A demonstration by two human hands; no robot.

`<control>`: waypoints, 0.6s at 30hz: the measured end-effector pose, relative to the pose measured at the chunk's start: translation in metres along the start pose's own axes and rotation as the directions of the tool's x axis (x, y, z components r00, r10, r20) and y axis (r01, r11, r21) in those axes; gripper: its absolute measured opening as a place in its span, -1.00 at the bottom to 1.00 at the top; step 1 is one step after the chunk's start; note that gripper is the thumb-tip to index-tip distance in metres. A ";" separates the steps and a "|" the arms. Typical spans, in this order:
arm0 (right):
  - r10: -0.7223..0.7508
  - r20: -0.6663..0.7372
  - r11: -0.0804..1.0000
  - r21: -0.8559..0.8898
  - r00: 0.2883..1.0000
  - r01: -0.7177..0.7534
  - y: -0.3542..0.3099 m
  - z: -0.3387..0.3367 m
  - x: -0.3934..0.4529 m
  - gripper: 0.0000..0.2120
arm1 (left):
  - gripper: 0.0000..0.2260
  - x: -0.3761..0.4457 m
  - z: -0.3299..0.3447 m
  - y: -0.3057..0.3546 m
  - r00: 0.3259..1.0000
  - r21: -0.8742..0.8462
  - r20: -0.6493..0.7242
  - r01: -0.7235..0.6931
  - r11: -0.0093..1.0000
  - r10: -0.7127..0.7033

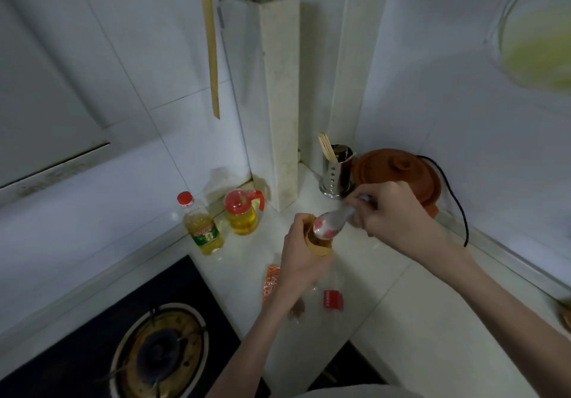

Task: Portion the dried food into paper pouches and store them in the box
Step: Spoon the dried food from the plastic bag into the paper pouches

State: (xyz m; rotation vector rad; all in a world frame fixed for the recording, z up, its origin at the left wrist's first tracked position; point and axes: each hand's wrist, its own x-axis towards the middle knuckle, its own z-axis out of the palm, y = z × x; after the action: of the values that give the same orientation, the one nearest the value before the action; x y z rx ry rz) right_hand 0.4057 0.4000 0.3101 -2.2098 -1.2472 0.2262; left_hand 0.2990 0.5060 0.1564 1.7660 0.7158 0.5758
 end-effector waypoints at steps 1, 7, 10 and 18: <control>-0.006 -0.028 1.000 0.022 1.000 0.007 0.001 0.000 -0.002 -0.84 | -0.58 -0.002 -0.002 -0.003 1.000 -0.024 -0.008 0.022 0.999 -0.022; 0.011 -0.213 0.983 0.183 0.977 0.029 0.019 0.003 -0.015 -0.83 | -0.52 -0.020 -0.010 -0.024 0.999 -0.006 -0.002 0.043 0.999 -0.043; 0.068 -0.271 0.969 0.246 0.960 0.001 0.044 0.012 -0.019 -0.81 | -0.55 -0.023 -0.014 -0.039 0.993 -0.012 -0.041 0.110 0.994 -0.110; 0.487 0.015 0.853 0.206 0.873 -0.480 0.146 0.104 -0.061 -0.80 | -0.56 -0.038 -0.017 -0.102 0.957 0.103 0.034 0.283 0.953 -0.288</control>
State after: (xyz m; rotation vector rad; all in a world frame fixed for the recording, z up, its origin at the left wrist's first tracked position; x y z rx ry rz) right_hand 0.4355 0.3348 0.1347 -2.2945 -0.5893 0.4842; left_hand 0.2421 0.5129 0.0627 1.7182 0.9593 0.3044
